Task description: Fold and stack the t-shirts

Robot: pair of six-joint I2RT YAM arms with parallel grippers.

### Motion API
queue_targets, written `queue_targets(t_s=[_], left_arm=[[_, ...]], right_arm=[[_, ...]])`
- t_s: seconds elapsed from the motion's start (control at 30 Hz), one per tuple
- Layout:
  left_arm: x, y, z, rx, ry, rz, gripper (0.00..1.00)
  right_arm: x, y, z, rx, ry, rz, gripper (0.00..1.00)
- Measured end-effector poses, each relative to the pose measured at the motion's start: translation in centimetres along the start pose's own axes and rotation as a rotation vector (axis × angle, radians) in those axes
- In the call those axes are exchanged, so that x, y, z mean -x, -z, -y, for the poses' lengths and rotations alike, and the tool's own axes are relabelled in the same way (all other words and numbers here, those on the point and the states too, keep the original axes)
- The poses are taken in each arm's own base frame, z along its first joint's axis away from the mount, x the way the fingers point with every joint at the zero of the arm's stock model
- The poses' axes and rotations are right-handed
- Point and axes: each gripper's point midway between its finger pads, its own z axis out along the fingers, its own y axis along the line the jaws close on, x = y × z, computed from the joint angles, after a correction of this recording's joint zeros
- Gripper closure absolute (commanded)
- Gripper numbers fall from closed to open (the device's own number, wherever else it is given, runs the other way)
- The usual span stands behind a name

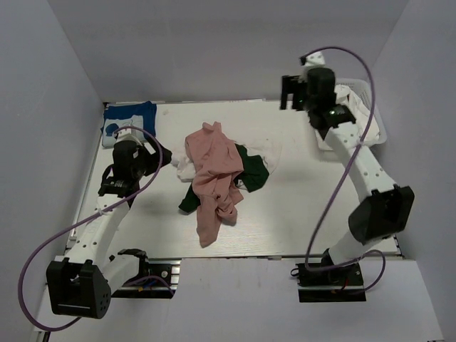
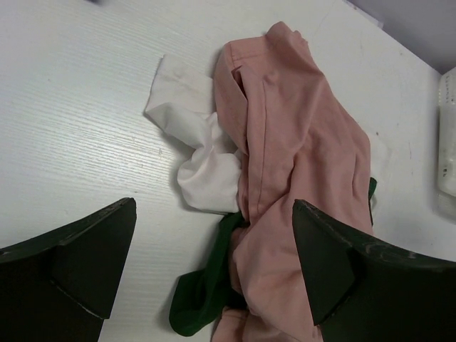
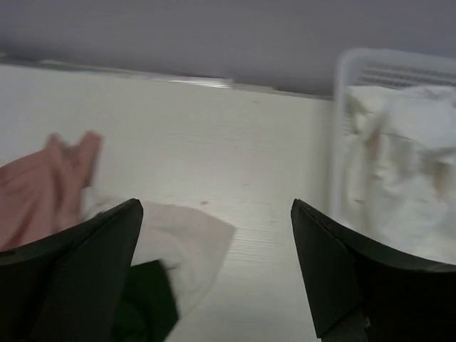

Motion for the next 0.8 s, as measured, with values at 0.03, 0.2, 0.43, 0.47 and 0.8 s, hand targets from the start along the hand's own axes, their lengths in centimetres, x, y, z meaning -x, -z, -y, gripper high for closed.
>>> queue_targets(t_s=[0.03, 0.2, 0.43, 0.47, 0.8], left_arm=[[0.1, 0.1, 0.1, -0.004, 0.0, 0.005, 0.0], [0.1, 0.2, 0.1, -0.004, 0.0, 0.005, 0.0], [-0.1, 0.2, -0.2, 0.009, 0.001, -0.004, 0.0], [-0.1, 0.3, -0.2, 0.01, 0.001, -0.004, 0.0], [-0.3, 0.3, -0.9, 0.055, 0.001, -0.004, 0.0]], right_arm=[[0.7, 1.9, -3.2, 0.068, 0.019, 0.041, 0.1], [-4.2, 6.5, -17.3, 0.378, 0.141, 0.035, 0.1], [-22.0, 8.2, -29.5, 0.61, 0.349, -0.283, 0.1], [-23.9, 8.4, -30.2, 0.625, 0.354, -0.326, 0.1], [-25.1, 6.3, -31.5, 0.559, 0.251, -0.311, 1.0]])
